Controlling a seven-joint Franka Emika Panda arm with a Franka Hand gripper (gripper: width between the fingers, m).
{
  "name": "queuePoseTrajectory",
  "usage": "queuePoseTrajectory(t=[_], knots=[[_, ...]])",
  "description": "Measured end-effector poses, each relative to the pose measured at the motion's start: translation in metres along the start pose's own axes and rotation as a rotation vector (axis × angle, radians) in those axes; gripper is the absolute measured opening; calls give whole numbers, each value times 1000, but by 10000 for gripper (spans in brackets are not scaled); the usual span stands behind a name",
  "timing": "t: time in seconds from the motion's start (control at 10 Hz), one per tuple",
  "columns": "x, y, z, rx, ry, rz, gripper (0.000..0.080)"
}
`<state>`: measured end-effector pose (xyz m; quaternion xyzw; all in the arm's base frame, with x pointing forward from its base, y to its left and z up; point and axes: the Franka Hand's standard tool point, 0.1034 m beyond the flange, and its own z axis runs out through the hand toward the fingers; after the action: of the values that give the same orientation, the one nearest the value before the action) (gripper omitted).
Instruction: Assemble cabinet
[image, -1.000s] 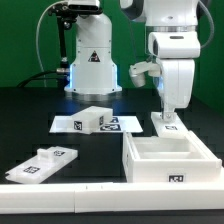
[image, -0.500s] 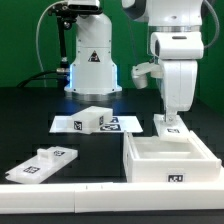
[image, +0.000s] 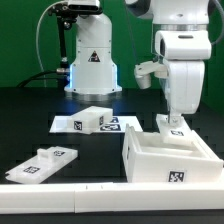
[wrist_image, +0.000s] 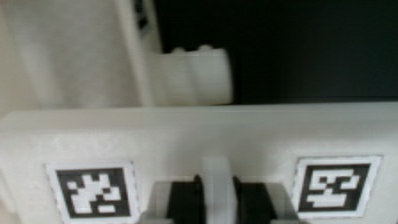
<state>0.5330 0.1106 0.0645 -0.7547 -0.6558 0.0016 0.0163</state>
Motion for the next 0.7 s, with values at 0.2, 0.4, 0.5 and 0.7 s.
queuePoseTrajectory(t=[0.2,0.4,0.5,0.7], knots=[[3,27,-2,9,-4,-18,64],[0,30,-2,7,-4,-12,64],[-2,30,-1,7,-6,-10,64],[-2,30,-1,7,-6,-9,64]])
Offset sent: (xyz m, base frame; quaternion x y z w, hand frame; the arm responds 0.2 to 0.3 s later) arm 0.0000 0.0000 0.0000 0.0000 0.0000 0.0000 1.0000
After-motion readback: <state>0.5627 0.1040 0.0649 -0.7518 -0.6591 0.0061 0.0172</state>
